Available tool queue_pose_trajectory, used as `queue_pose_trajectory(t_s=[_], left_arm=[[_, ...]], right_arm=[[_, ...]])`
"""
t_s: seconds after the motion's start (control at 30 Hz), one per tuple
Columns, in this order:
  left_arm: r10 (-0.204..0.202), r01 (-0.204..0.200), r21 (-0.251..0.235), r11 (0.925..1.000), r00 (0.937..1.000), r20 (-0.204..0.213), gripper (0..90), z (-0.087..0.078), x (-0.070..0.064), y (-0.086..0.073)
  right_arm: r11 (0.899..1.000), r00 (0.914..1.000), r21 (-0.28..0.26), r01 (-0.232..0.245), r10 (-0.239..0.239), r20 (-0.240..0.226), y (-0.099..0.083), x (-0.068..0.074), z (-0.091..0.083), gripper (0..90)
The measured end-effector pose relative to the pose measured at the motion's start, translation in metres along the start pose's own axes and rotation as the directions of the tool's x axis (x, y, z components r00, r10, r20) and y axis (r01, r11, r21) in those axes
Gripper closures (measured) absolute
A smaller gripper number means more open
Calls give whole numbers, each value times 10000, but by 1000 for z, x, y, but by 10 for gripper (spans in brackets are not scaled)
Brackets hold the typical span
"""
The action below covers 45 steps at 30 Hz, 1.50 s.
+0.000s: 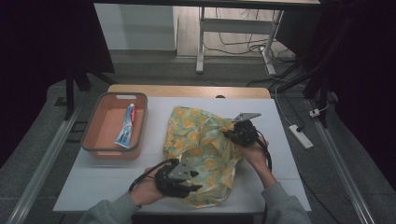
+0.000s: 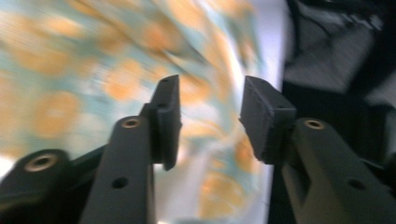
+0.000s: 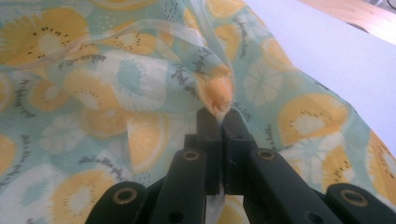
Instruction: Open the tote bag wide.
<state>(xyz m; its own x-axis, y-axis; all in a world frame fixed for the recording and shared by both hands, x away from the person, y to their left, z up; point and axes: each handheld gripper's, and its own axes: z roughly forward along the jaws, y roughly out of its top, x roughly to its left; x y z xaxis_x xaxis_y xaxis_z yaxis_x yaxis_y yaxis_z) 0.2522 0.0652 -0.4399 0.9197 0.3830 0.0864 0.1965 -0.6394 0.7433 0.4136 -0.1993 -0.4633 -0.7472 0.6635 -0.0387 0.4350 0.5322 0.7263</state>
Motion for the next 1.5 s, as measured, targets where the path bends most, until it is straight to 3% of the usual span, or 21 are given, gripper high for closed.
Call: queue_pose_trajectory(t_s=[0.07,0.1,0.2,0.27,0.4,0.47,0.53,0.6,0.67,0.8,0.9,0.93,1.03,1.27,1.37,1.43,1.5], left_arm=[[-423,418,-75,9991,9940,-1004,486,-8,13,5],[-765,763,-68,9971,9894,-1230,466,-10,20,7],[-1246,1282,6,9918,9655,-2286,458,-9,42,5],[-1557,1685,465,9846,9663,-2050,471,0,54,1],[-1141,1611,1567,9744,9553,-2728,503,23,64,-5],[-1077,1661,1831,9690,9503,-2922,662,30,68,-6],[-1116,1757,1865,9666,9438,-3110,816,33,75,-6],[-1341,2025,1726,9640,9299,-3424,886,33,84,-9],[-1771,2389,1463,9600,9221,-3440,888,29,96,-13],[-2718,3183,989,9428,9059,-3247,889,19,118,-22],[-2904,3381,852,9372,8922,-3459,889,18,127,-23],[-2894,3402,907,9360,8902,-3518,889,20,129,-24],[-2936,3452,1060,9325,8957,-3338,889,27,131,-25],[-2807,3139,781,9463,9169,-2837,850,26,123,-21],[-2752,3001,417,9530,9149,-2954,701,15,119,-20],[-2827,2922,-82,9563,9175,-2799,594,2,117,-21],[-3032,3010,-498,9523,9149,-2665,512,-11,118,-21]], right_arm=[[10000,9999,-30,48,-49,-95,1,3,-1,872],[10000,9999,-55,62,-63,-136,1,4,-1,872],[9999,9996,-111,62,-65,-273,2,6,-3,872],[9998,9995,-150,97,-102,-300,2,7,-5,872],[9996,9994,-282,26,-36,-351,1,5,-11,872],[9996,9992,-291,-59,47,-393,1,3,-15,872],[9994,9988,-338,-114,98,-486,-1,0,-20,872],[9990,9982,-416,-143,118,-585,-3,-1,-26,873],[9987,9981,-481,-138,108,-613,-4,-1,-36,875],[9962,9949,-869,-55,-33,-1011,-2,3,-56,877],[9948,9937,-1021,-52,-63,-1117,0,5,-63,877],[9949,9946,-1009,-65,-40,-1042,-1,5,-63,877],[9949,9942,-948,-348,249,-1042,-3,0,-58,876],[9952,9903,-607,-762,685,-1207,-8,-4,-34,876],[9966,9911,-507,-656,591,-1194,-6,-3,-28,875],[9968,9913,-508,-611,546,-1198,-6,-2,-26,875],[9964,9905,-522,-662,592,-1242,-6,-3,-24,874]])
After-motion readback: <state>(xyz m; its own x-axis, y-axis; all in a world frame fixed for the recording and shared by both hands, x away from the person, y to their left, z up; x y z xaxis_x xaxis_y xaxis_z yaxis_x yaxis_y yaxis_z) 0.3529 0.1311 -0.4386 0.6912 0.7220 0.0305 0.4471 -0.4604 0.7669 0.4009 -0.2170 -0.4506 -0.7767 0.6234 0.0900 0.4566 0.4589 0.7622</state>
